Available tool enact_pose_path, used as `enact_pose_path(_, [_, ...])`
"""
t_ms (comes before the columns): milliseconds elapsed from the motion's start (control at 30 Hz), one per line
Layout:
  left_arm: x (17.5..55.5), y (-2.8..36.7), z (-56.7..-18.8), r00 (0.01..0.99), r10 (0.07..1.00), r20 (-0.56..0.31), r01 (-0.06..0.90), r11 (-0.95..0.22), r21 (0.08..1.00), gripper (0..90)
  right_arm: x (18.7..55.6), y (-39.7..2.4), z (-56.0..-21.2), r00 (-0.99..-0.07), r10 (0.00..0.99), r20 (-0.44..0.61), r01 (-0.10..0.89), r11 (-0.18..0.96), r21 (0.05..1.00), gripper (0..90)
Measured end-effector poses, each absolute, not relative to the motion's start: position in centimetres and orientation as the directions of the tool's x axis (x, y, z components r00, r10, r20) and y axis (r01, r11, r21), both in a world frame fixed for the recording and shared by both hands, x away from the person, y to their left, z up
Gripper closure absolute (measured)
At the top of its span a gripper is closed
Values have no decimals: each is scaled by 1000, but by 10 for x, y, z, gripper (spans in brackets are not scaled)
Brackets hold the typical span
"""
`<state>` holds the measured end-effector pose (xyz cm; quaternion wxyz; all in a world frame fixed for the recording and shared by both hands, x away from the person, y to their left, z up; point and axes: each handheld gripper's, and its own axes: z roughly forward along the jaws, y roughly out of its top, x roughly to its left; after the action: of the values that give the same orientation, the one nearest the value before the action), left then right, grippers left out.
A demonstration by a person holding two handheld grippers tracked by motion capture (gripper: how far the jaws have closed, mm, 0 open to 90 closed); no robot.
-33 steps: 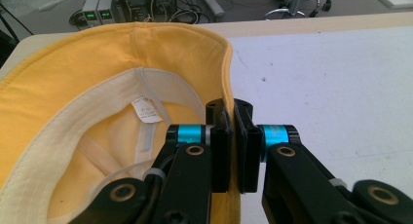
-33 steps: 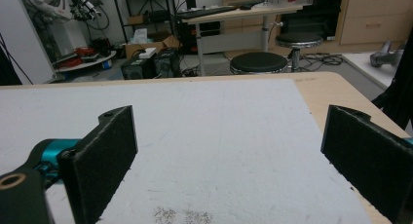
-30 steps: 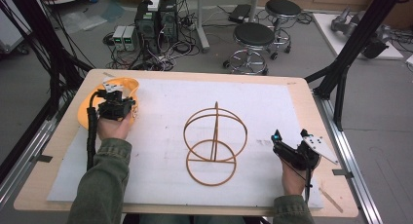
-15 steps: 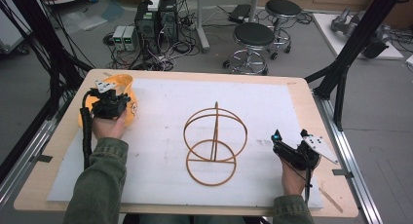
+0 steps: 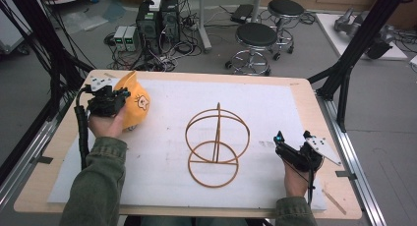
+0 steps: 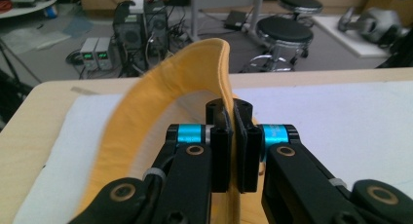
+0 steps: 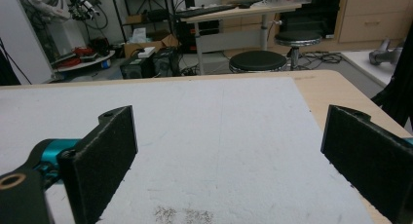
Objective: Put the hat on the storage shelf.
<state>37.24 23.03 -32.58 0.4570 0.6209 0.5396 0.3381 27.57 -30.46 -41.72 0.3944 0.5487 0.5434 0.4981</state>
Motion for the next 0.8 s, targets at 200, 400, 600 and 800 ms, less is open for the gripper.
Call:
enact_pose_path(200, [370,222,-315,250,964,-96,332,8,943,867,276,-305,-417,-90,989,115,201,-95,975,51])
enact_pose_path(400, [369,206,-305,310,947,-85,294,-11,956,866,277,-303,-417,-99,989,111,194,-91,977,52])
enact_pose_path(600, [366,189,-293,374,924,-78,264,-25,964,866,277,-303,-417,-103,988,111,194,-89,977,52])
enact_pose_path(800, [364,173,-280,446,890,-94,221,-8,975,866,277,-304,-417,-101,989,107,191,-86,978,52])
